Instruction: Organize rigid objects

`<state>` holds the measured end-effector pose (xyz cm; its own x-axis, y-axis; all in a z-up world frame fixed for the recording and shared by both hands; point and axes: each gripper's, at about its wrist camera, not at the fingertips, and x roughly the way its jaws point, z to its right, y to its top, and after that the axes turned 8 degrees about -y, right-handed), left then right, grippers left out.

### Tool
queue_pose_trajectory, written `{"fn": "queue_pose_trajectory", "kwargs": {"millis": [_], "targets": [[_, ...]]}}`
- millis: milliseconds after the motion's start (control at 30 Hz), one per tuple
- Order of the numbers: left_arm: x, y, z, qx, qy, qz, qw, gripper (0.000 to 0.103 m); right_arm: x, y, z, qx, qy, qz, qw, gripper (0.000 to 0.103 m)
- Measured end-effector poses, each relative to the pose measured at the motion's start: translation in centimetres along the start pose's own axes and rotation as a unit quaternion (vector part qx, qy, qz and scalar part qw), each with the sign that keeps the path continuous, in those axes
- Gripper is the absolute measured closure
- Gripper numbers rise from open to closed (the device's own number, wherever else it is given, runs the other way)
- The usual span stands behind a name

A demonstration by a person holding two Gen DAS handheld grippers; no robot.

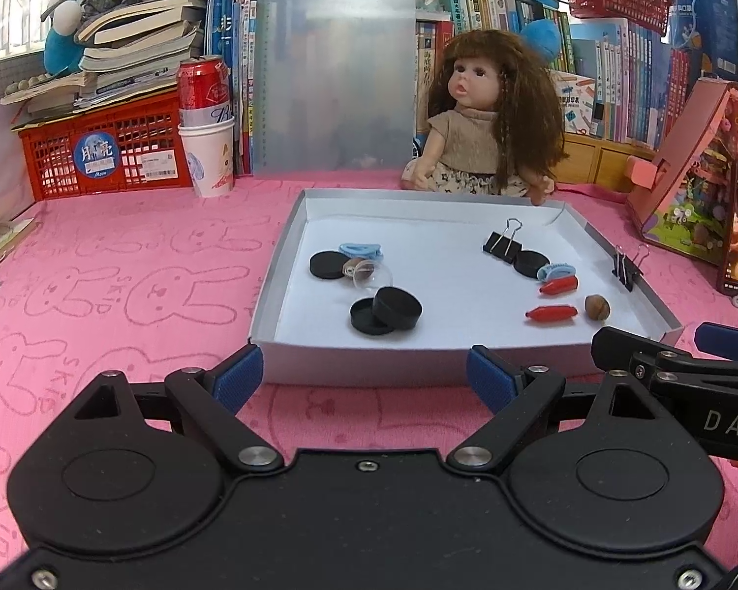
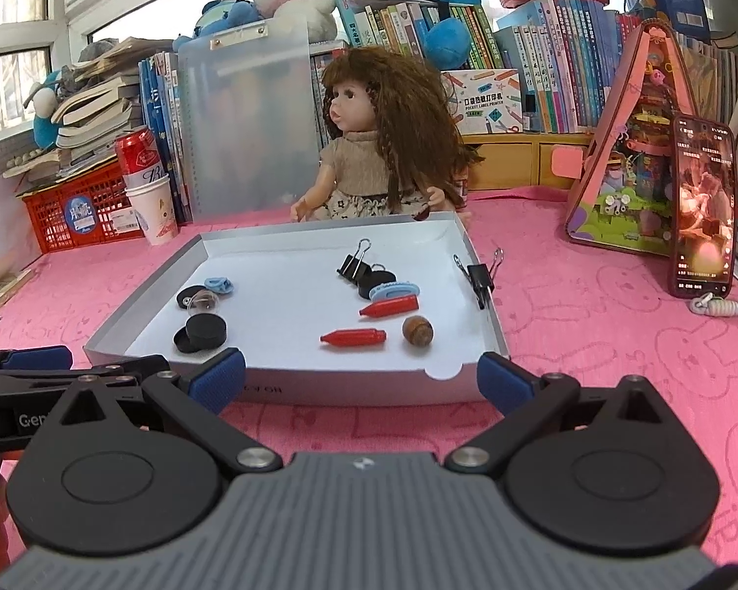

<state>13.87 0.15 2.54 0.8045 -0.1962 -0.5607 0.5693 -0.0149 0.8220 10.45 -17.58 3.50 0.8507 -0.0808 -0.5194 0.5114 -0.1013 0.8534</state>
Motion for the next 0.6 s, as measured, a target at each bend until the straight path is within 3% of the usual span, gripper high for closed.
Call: {"fn": "queue_pose_trajectory", "kwargs": {"millis": [600], "targets": [[0.2,-2.3,-0.5,0.001,0.008,-0.023,0.9997,0.014,-0.2,-2.0,0.0,-0.023,-0.015,-0.021,0.999,0.000]]}}
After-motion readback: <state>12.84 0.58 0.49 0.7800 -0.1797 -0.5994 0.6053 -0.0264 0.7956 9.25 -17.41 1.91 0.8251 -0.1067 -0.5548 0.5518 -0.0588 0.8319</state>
